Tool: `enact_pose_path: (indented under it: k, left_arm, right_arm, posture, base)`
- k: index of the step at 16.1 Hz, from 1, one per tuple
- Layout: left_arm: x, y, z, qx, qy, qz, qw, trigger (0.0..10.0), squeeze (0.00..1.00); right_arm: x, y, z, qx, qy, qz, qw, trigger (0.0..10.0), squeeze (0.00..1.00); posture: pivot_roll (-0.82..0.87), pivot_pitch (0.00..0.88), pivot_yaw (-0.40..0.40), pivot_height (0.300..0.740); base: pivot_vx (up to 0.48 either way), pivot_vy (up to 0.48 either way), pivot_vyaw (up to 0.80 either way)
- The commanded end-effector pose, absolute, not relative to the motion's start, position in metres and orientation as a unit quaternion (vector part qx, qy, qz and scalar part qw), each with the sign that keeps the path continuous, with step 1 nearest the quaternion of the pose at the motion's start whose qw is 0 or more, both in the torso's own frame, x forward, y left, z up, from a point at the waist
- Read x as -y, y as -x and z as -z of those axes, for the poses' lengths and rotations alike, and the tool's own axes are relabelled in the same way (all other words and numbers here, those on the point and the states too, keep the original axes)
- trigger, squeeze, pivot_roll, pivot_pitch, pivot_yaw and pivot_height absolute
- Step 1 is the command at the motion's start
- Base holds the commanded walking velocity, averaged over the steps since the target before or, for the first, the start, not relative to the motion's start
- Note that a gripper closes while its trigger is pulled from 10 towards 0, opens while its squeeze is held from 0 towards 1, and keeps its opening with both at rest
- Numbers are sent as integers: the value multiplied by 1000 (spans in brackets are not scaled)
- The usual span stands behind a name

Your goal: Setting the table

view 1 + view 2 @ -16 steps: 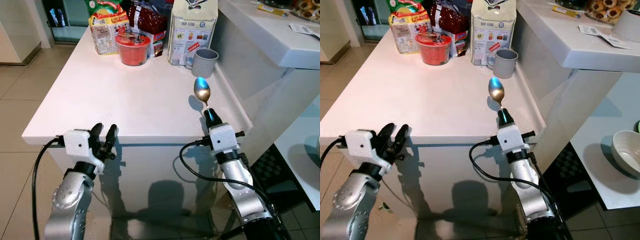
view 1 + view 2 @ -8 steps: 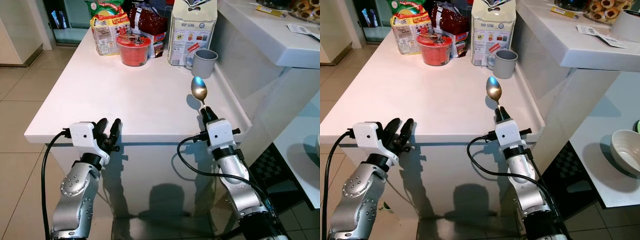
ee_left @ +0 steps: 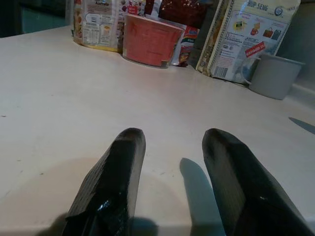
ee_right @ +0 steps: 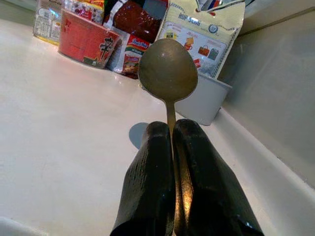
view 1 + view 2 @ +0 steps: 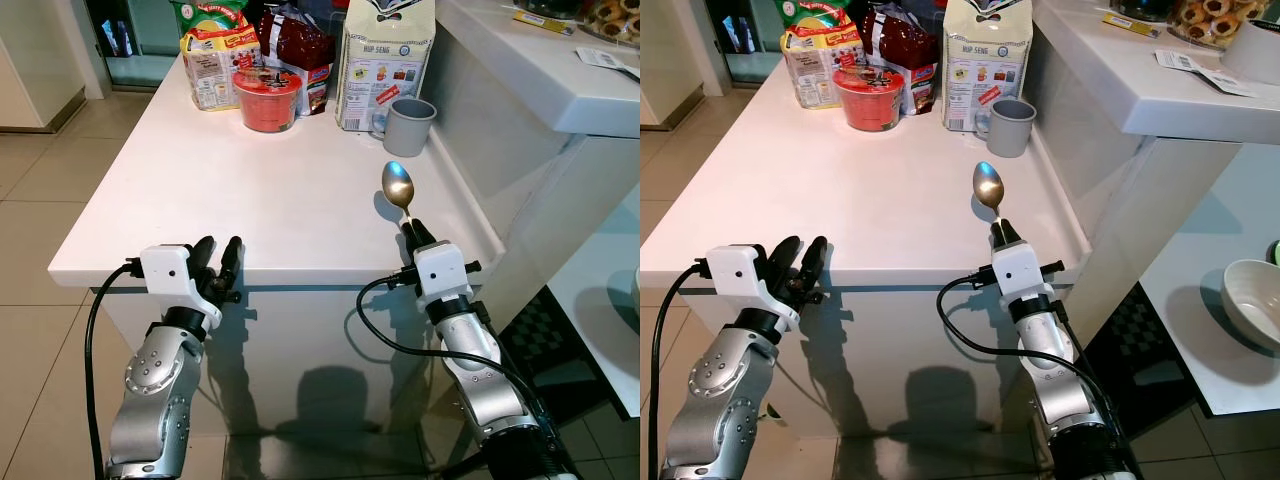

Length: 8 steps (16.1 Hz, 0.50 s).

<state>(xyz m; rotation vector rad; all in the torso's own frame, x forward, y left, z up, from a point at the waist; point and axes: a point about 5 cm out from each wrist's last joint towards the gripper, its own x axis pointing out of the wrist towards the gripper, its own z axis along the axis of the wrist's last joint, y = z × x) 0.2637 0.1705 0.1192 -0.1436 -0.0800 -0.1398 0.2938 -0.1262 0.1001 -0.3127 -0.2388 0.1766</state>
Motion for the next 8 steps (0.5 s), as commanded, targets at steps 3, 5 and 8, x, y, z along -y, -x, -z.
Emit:
enact_pose_path:
  k: [3,5,8]
  left_arm:
    - [-163,-262,-111,20,68,74,995,10000,0]
    - [-162,-262,-112,22,65,75,995,10000,0]
    - [-161,-262,-112,25,53,80,995,10000,0]
  right_arm:
    - [134,-293,-97,104,153,-80,979,0,0]
    - [134,-293,-97,103,154,-81,979,0,0]
    - [134,-293,-96,100,154,-81,980,0,0]
  posture:
    - [114,0,-70,740]
    - [113,0,-70,740]
    - [113,0,-69,740]
  base:
    - [-461,0,0]
    - [-324,0,0]
    - [0,0,0]
